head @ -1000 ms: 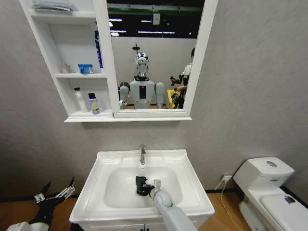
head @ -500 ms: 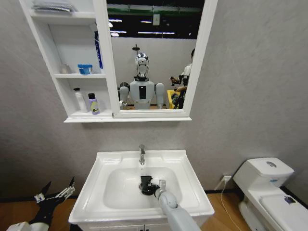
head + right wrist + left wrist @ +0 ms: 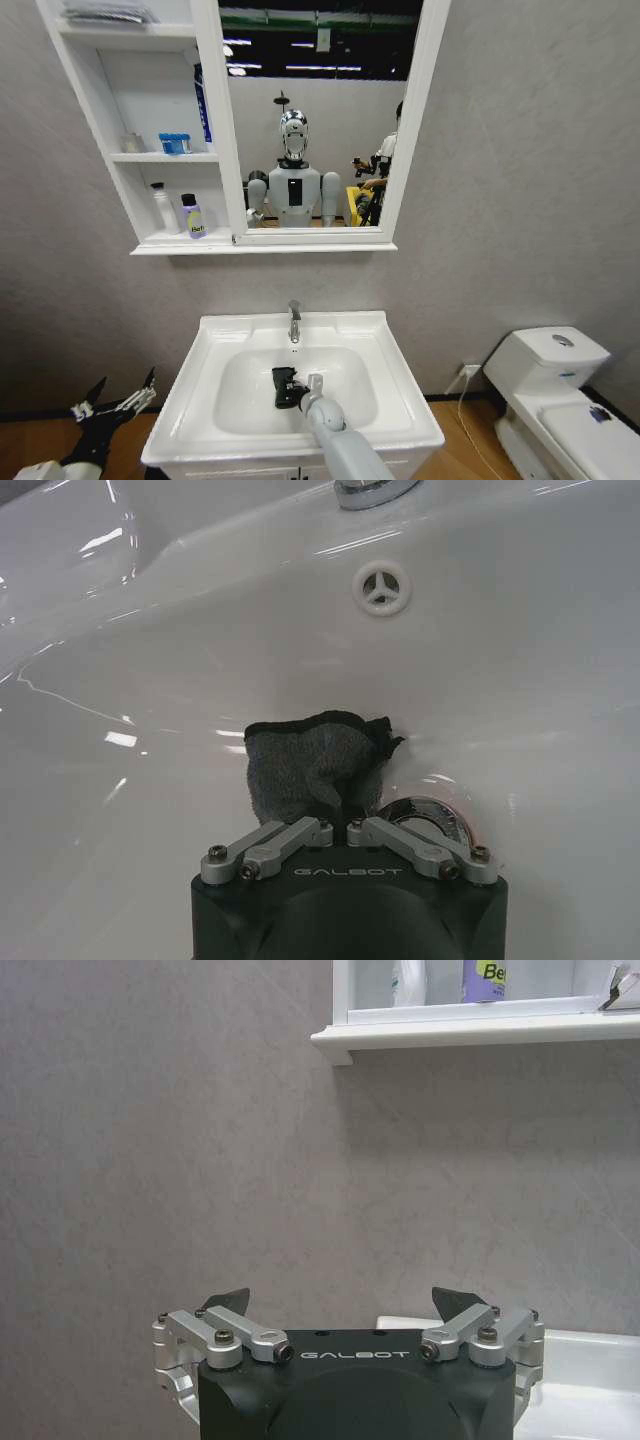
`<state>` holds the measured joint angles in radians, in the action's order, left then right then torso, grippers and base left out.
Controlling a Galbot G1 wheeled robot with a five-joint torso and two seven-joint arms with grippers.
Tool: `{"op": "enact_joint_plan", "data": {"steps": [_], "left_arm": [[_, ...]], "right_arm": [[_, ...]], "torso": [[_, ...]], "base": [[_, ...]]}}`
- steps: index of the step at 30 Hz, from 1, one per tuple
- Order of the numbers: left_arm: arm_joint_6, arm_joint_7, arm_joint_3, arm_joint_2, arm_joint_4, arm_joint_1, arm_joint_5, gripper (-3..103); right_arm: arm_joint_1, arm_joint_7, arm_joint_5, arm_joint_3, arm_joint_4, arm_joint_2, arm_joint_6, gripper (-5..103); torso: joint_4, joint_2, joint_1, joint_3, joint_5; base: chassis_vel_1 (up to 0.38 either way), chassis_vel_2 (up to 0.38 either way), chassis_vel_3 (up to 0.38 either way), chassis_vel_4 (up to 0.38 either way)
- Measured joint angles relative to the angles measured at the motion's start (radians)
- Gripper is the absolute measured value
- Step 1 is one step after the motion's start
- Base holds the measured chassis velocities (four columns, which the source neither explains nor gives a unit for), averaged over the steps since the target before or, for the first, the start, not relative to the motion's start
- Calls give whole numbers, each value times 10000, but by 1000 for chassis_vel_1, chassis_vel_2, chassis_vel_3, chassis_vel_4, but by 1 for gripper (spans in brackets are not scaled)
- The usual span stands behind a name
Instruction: Move facial cleanser and shampoo from washbasin to cabinet, then wipe washbasin with towel.
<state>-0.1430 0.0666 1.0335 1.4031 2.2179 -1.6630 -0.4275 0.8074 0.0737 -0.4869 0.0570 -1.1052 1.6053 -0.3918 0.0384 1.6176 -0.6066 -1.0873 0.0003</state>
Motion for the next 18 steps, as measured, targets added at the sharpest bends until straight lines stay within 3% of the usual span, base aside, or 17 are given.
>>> {"op": "enact_joint_plan", "data": {"steps": [4,18], "left_arm": [[0,0,0,0,0,0,0,100],[0,0,0,0,0,-1,0,100]], "right_arm": [[121,-6,-3,126,-190,-293,0,2],[725,156,-29,695,-1178,-1144,-121,2]], "torso": [[-8,0,0,3,2],[-2,1,-1,5,-5]], "base": [[0,0,0,0],[0,0,0,0]]}}
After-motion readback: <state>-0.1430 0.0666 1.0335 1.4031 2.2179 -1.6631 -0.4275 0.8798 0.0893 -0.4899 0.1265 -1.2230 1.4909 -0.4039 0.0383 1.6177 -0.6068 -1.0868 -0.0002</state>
